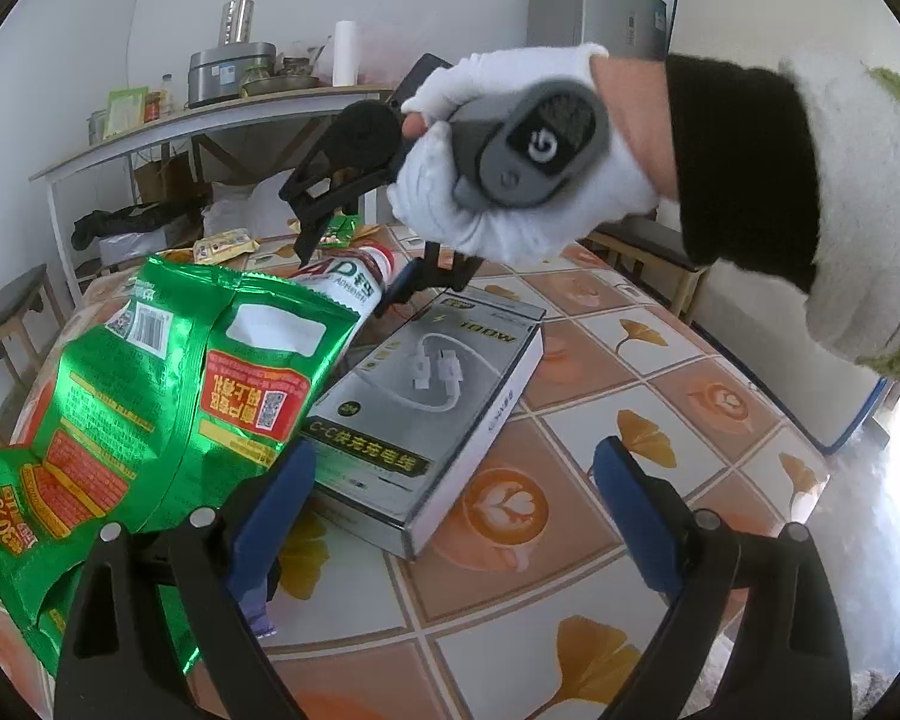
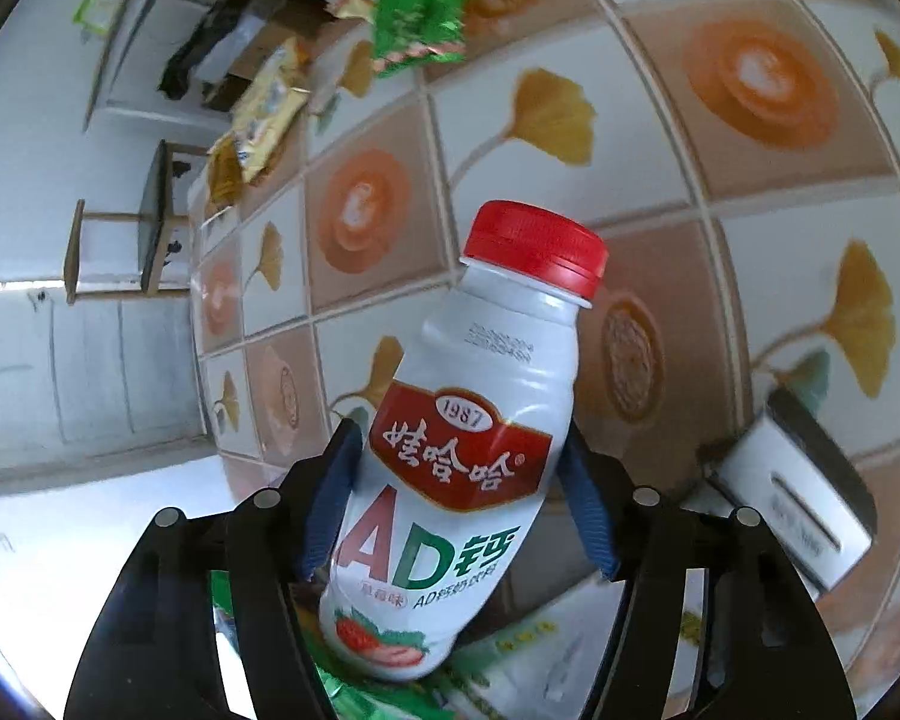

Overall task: Collect trash
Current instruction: 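Grasp the white AD milk bottle with the right gripper and lift it, then grasp the white KUYAN cable box with the left gripper and lift it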

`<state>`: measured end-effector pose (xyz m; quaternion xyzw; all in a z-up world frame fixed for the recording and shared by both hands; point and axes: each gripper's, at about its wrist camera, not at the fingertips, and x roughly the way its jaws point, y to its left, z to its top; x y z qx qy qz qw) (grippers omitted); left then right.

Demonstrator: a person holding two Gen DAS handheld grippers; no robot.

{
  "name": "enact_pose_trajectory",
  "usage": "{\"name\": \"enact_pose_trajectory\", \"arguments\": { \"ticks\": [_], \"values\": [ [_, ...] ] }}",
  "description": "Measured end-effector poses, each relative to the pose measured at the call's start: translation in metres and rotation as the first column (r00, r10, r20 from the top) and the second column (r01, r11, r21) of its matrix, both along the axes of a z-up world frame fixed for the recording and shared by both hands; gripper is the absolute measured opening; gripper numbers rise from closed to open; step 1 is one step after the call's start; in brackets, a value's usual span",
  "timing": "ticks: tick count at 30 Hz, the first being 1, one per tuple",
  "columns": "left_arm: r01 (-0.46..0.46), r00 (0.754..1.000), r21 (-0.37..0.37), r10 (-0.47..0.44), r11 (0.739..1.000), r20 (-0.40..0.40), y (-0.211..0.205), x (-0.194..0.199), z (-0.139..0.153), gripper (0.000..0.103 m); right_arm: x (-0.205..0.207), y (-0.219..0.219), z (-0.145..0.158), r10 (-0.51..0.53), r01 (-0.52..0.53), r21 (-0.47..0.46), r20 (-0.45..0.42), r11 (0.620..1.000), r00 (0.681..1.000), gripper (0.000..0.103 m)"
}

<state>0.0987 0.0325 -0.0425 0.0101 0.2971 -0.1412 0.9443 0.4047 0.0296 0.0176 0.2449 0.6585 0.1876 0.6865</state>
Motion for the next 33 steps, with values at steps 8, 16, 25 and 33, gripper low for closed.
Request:
{"name": "enact_pose_trajectory", "arguments": {
  "ticks": [8, 16, 25, 33],
  "values": [
    [-0.005, 0.999, -0.024, 0.004, 1.0, -0.036, 0.004, 0.004, -0.004, 0.092, -0.004, -0.043, 0.042, -0.118, 0.11, 0.047, 0.255, 0.993, 0.96, 0.057],
    [0.033, 0.996, -0.078, -0.039, 0.996, -0.082, 0.001, 0.01, -0.008, 0.092, -0.052, -0.141, 0.113, -0.239, 0.189, 0.154, 0.445, 0.97, 0.863, 0.057],
    [0.165, 0.978, -0.139, -0.18, 0.976, -0.106, -0.026, 0.008, -0.009, 0.092, -0.118, -0.197, 0.086, -0.161, 0.15, 0.06, 0.397, 0.987, 0.903, 0.057],
    [0.144, 0.986, -0.157, -0.155, 0.977, -0.057, -0.024, 0.021, 0.026, 0.092, -0.152, -0.236, 0.047, -0.231, 0.222, 0.066, 0.353, 0.973, 0.906, 0.057]
  ]
}}
